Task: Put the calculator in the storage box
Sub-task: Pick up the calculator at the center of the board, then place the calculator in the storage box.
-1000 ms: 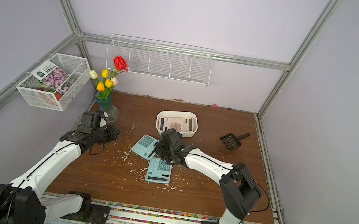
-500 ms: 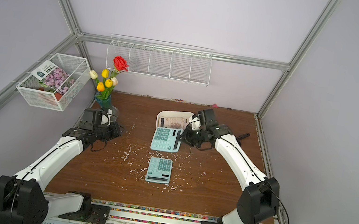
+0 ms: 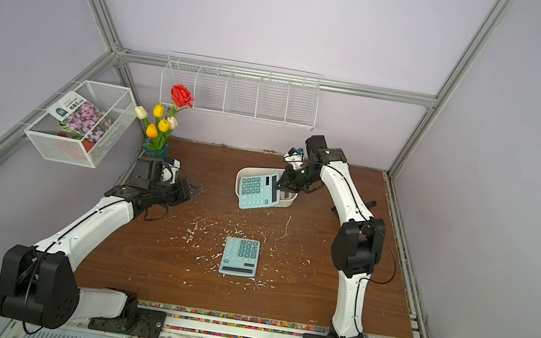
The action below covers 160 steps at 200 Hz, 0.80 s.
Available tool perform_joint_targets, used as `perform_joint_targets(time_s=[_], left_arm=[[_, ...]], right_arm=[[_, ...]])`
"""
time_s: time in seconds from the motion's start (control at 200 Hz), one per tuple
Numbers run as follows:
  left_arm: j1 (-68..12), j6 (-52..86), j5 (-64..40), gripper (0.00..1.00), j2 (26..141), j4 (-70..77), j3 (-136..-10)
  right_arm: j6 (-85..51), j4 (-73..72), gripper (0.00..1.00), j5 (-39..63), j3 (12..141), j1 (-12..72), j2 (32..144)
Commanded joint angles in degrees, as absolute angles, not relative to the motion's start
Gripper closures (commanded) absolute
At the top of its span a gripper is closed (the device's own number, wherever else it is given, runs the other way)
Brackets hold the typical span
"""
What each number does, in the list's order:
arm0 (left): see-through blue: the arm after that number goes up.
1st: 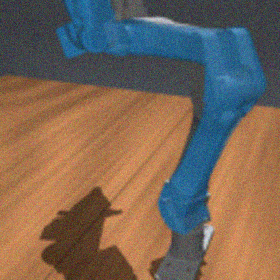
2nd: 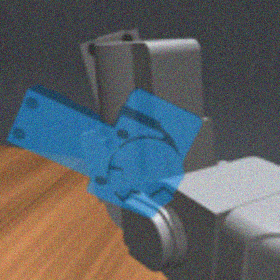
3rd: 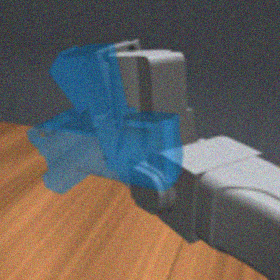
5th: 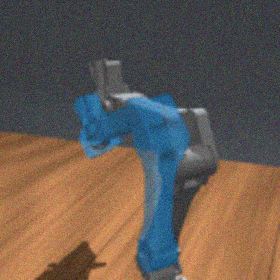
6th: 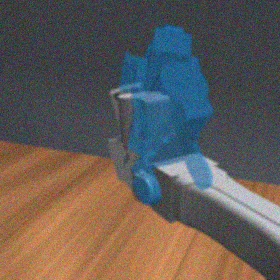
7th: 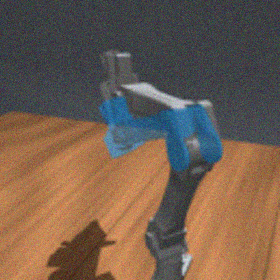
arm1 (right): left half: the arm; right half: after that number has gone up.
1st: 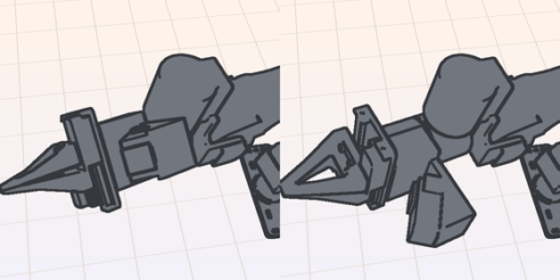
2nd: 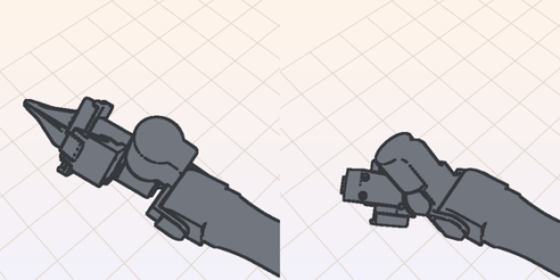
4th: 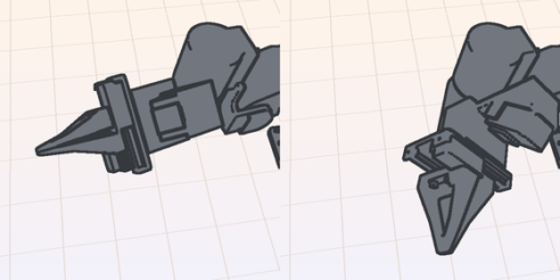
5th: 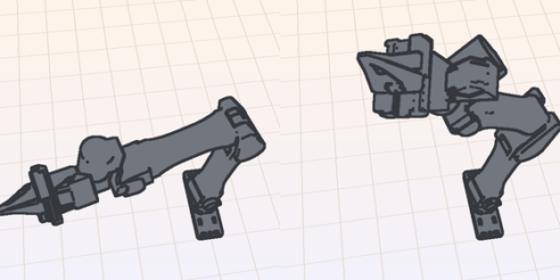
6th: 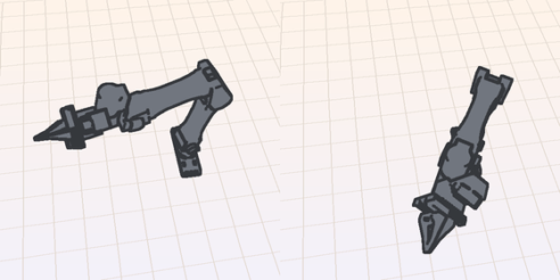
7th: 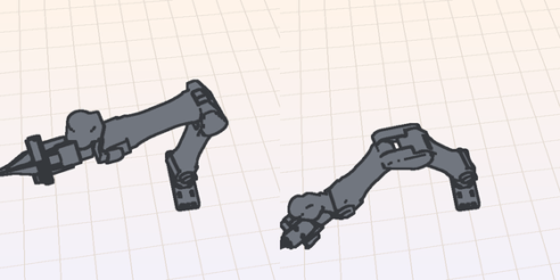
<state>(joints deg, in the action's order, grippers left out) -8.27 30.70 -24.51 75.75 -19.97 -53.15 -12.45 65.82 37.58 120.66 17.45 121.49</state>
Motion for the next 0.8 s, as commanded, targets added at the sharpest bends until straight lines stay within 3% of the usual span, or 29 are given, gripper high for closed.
perform_joint_targets(time_s=[0.0, 0.265, 0.795], left_arm=[[-8.61, 30.44, -25.58, 0.58, 76.99, -19.79, -55.45], [-9.36, 30.54, -25.32, 0.58, 79.09, -19.34, -56.49], [-10.13, 30.67, -25.75, 0.56, 81.11, -18.81, -56.52]], right_arm=[[-9.1, 71.29, 1.0, 39.95, 124.91, 15.81, 122.35], [-11.86, 69.48, 1.0, 40.17, 129.1, 11.38, 128.13], [-16.0, 68.17, 1.0, 40.16, 145.11, 10.38, 141.86]])
